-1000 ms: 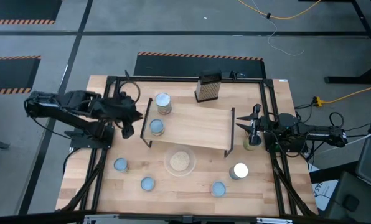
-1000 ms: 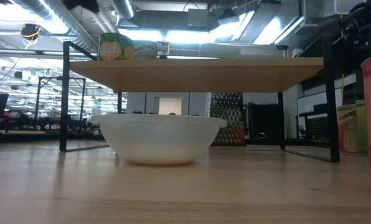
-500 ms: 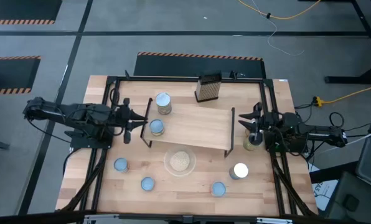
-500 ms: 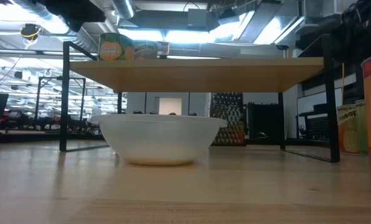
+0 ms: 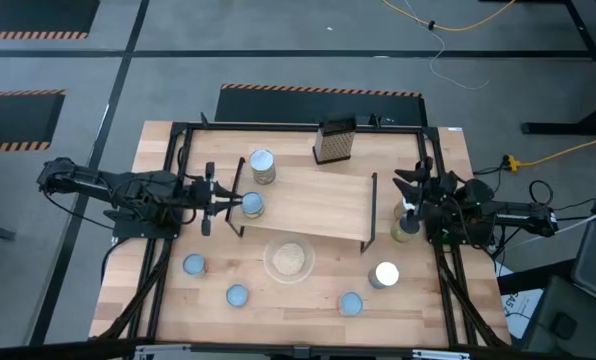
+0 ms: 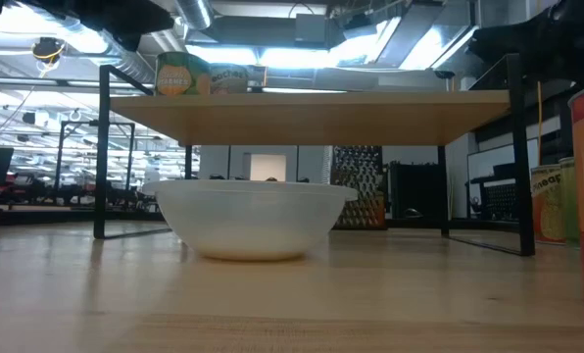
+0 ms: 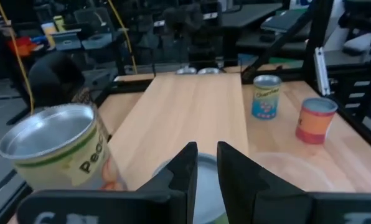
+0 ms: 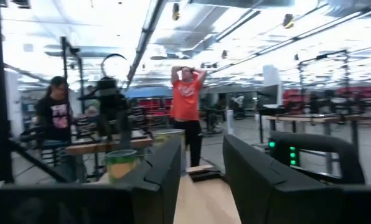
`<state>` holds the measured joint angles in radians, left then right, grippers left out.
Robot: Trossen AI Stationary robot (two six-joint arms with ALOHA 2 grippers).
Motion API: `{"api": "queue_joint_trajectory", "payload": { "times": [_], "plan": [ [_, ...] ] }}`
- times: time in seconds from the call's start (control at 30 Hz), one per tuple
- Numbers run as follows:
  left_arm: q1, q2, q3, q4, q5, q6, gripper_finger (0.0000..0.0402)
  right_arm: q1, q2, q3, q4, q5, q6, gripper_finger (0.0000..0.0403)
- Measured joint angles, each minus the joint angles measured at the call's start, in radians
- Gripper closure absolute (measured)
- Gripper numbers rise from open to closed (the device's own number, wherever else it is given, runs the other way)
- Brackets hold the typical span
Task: Pick and place cans onto a shelf
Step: Put the large canned pineapples on the shelf
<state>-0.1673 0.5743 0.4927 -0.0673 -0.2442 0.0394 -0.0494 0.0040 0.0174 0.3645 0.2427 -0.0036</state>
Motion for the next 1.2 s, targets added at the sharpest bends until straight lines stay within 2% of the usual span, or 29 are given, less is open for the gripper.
{"api": "queue_joint_trajectory", "payload": {
  "times": [0.3,0.57,0.7,0.93,1.2],
  "plan": [
    [0.000,0.000,0.000,0.009,0.002,0.000,0.0346,0.000,0.000,0.043,-0.013,0.028,0.052,0.0272],
    [0.000,0.000,0.000,0.009,0.002,0.000,0.0346,0.000,0.000,0.182,-0.180,0.076,0.080,0.0196],
    [0.000,0.000,0.000,0.009,0.003,0.000,0.0346,0.000,0.000,0.256,-0.256,0.076,0.078,0.0178],
    [0.000,0.000,0.000,0.009,0.003,0.000,0.0347,0.000,0.037,0.455,-0.599,0.071,0.120,0.0184],
    [0.000,0.000,0.000,0.009,0.003,-0.001,0.0347,0.000,0.205,0.665,-0.967,0.029,0.240,0.0185]
  ]
}}
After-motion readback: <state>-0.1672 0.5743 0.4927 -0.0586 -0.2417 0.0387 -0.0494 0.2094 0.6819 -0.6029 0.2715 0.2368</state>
